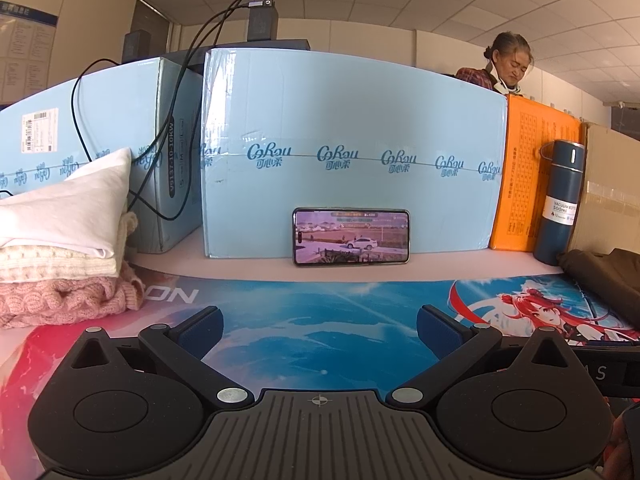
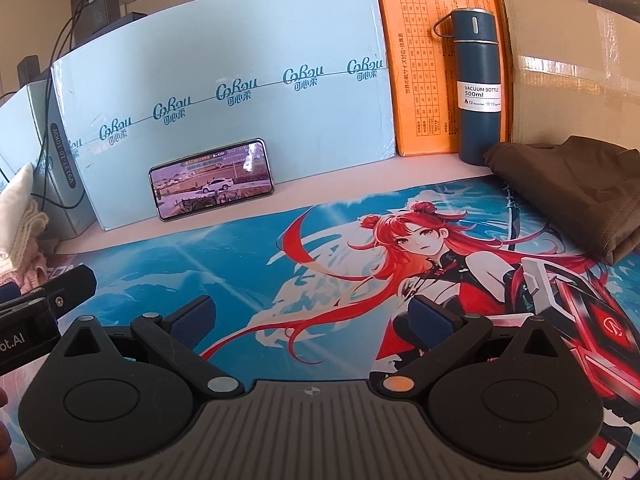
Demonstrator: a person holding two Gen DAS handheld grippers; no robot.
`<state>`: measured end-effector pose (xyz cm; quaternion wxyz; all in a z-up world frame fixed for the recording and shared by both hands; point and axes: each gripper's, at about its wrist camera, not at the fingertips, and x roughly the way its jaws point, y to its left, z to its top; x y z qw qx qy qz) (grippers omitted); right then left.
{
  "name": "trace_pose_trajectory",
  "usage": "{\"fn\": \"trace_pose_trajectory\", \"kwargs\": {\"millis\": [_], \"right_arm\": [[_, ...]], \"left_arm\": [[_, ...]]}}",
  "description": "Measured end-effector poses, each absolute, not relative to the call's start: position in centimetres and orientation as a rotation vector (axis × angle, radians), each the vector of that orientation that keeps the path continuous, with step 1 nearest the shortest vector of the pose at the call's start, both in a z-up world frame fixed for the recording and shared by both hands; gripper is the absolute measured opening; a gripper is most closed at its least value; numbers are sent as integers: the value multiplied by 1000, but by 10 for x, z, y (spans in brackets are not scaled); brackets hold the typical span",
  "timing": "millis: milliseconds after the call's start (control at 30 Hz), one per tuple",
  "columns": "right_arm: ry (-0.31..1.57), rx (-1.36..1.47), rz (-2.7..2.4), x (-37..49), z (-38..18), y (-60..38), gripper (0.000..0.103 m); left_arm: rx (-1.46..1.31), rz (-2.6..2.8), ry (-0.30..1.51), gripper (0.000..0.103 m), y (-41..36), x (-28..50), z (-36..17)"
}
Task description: Fold clothes
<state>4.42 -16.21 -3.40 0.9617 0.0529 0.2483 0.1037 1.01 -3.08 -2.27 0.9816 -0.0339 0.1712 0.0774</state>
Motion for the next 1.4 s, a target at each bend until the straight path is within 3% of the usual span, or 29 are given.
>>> {"fn": "trace_pose_trajectory", "kwargs": {"millis": [1400], "right_arm": [[531,106,221,45,-34,-161,103]], "left_arm": [[-70,148,339,103,-28,7,-23]]}}
